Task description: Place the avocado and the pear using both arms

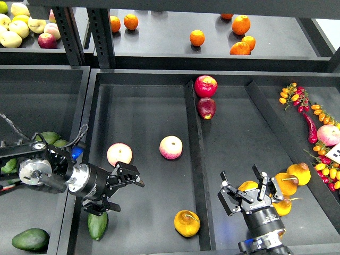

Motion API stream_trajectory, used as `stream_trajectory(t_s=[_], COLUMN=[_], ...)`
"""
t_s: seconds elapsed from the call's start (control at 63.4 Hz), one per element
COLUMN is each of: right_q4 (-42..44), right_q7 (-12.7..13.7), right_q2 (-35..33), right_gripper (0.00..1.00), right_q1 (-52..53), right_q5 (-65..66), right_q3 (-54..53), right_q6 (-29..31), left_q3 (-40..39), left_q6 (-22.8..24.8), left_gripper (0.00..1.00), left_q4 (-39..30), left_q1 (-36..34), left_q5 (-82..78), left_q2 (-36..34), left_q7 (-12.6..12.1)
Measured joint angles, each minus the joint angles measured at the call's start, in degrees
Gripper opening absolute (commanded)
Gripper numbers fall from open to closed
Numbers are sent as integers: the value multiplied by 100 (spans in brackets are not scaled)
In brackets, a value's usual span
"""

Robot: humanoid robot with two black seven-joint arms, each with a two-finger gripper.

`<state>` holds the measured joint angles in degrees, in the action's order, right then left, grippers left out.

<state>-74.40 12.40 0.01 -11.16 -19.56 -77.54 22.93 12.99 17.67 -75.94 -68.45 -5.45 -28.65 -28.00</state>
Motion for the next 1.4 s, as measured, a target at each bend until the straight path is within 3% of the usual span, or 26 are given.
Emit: stream_trajectory(t_s=[0.236,0.583,0.772,1.403], right_q4=[-14,-4,-4,4], right_q7=[0,-17,-18,-18], right_q2=[-1,-1,-1,0], right_gripper=[100,100,100,100], right_q1=[418,1096,1331,1388], right_q5=[-4,-11,-12,-4], right_q3=[-7,-11,-8,4], right_q6=[-349,-990,-1249,-1266], left_q3=[866,1534,2024,2651], left_q6=[-1,-358,-554,-580], left_gripper=[100,100,99,99], left_q4=[5,165,273,885], left_q1=[-781,-880,-881,-975], left_q5=[816,1150,1150,1081], left_q2=[613,1411,1552,1729], left_q7=[0,0,0,0])
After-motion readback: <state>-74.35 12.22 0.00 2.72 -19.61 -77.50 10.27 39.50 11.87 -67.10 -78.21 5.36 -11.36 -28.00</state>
